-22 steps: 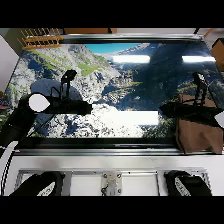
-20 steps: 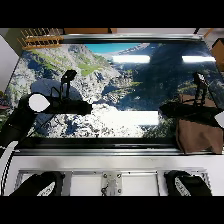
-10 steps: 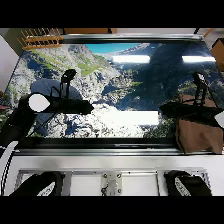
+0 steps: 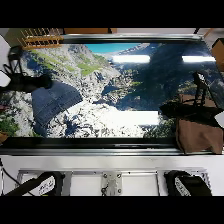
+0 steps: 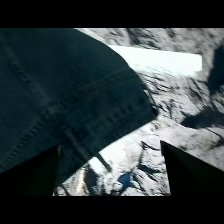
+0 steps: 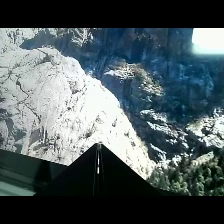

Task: Fold the clothes and pants, and hang the long-sleeved shirts on hangers.

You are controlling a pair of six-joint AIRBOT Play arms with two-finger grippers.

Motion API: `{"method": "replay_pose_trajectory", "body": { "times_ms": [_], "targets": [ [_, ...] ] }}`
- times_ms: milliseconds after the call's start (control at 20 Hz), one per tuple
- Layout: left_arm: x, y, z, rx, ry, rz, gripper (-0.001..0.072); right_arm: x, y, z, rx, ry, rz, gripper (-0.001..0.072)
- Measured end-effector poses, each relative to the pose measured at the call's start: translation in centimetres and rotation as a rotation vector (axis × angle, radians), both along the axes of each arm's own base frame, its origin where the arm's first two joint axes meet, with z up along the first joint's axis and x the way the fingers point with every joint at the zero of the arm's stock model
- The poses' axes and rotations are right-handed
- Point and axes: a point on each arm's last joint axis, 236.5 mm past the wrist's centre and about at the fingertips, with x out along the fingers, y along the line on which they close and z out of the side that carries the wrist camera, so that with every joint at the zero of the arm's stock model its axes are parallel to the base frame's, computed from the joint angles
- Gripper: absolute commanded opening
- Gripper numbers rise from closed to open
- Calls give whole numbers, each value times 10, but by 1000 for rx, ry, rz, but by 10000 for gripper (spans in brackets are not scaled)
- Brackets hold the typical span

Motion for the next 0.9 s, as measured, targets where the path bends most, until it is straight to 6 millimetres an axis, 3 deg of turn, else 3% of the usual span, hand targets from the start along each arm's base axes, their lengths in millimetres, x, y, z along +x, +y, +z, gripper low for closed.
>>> {"method": "replay_pose_trajectory", "body": {
  "times_ms": [150, 250, 450, 650, 700, 800, 850, 900],
  "targets": [
    [2, 77, -39, 1, 84, 143, 684, 0, 0, 0, 0, 0, 0, 44],
    [-2, 108, -76, -7, 163, 179, 684, 0, 0, 0, 0, 0, 0, 43],
    [-10, 130, -141, -28, 292, 168, 684, 0, 0, 0, 0, 0, 0, 43],
    [-10, 129, -183, -76, 353, 157, 682, 0, 0, 0, 0, 0, 0, 44],
    [-8, 123, -189, -104, 354, 150, 621, 0, 0, 0, 0, 0, 0, 44],
    [-3, 108, -194, -156, 351, 132, 144, 0, 0, 0, 0, 0, 0, 44],
    [0, 98, -194, -176, 350, 117, 22, 0, 0, 0, 0, 0, 0, 44],
    [2, 89, -192, -186, 349, 98, 22, 0, 0, 0, 0, 1, 0, 44]
  ]
}}
